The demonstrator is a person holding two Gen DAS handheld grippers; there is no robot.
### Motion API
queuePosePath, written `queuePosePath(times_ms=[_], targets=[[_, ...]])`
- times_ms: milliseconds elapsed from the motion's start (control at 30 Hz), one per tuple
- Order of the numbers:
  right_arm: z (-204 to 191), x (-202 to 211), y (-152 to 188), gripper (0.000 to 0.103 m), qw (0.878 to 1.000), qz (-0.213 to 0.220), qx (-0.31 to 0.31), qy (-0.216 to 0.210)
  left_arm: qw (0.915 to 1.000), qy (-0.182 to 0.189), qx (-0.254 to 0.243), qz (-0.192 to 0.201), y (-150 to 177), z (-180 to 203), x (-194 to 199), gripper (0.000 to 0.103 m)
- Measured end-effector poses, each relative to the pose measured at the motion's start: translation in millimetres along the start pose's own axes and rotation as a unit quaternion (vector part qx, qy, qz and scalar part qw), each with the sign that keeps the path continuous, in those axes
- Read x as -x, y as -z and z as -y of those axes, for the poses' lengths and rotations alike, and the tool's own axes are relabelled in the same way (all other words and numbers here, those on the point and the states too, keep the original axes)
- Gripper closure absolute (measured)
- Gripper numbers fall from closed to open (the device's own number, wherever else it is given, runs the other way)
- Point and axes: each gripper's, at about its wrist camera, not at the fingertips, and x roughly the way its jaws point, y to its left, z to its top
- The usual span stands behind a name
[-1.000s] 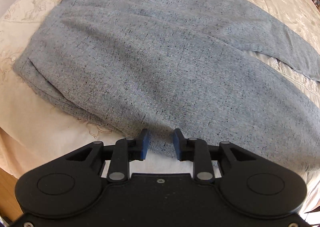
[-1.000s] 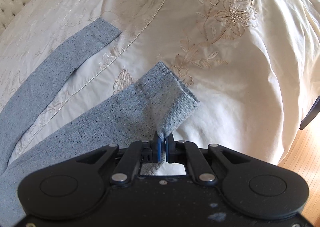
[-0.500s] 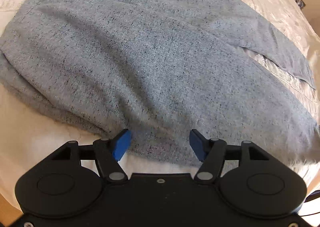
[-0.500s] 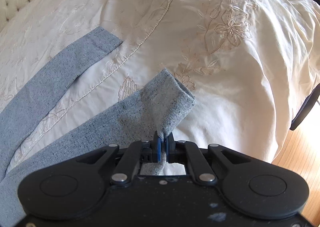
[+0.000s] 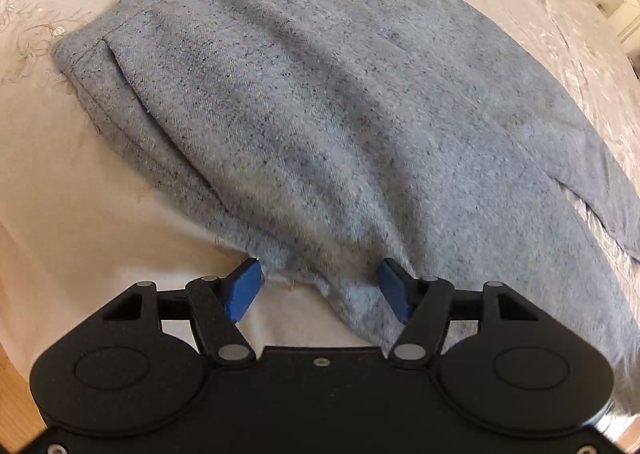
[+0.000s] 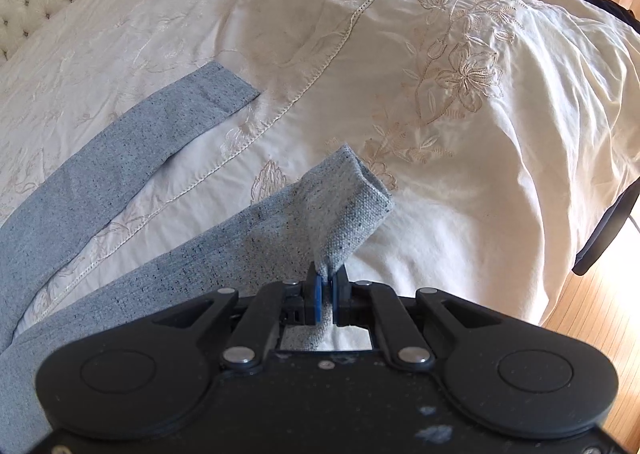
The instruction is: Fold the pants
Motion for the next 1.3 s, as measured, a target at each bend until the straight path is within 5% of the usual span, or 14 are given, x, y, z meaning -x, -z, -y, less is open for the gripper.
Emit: queuePosePath(times_ms=[133,167,200,233,433,567,800,900,1300], targets=[[-1,4,-2,0.097,1.0,0.001,-0.002,-0.006,0.9997,0.002,0.018,-0.018,-17,2,-18,0.028],[-1,6,-3,0.098,1.0,0.001,-0.003,-0.009,0.9995,0.0,0.024,-0.018,-20,2,-18,0.037],[-1,7,-4,0.097,1.0,0.003,-0.003,-0.012,0.9996,-0.012,0.026,-0.008,-22,3,-15,0.074],[-1,11,-5,0.097,1.0,0.005,-0.003,-0.017,0.9996,-0.016,0.024,-0.004,-25,3,-11,0.092],[13,52,-8,0.098,0.996,0.039,-0.048,-0.07,0.9965,0.038,0.052,0.054,-29,-9,59,0.094],[29,72,4,0.097,0.99,0.051,-0.093,-0.089,0.9946,0.023,0.026,0.098,-22,-18,101,0.095],[35,46,32,0.097,0.994,-0.018,-0.099,-0.043,0.9979,-0.017,-0.01,0.062,-23,-18,76,0.095],[36,50,30,0.097,0.992,-0.018,-0.109,-0.056,0.9976,-0.023,-0.011,0.065,-26,-10,85,0.095],[-10,21,-92,0.097,0.982,-0.016,-0.133,-0.132,0.9936,-0.028,0.023,0.107,-122,61,102,0.095]])
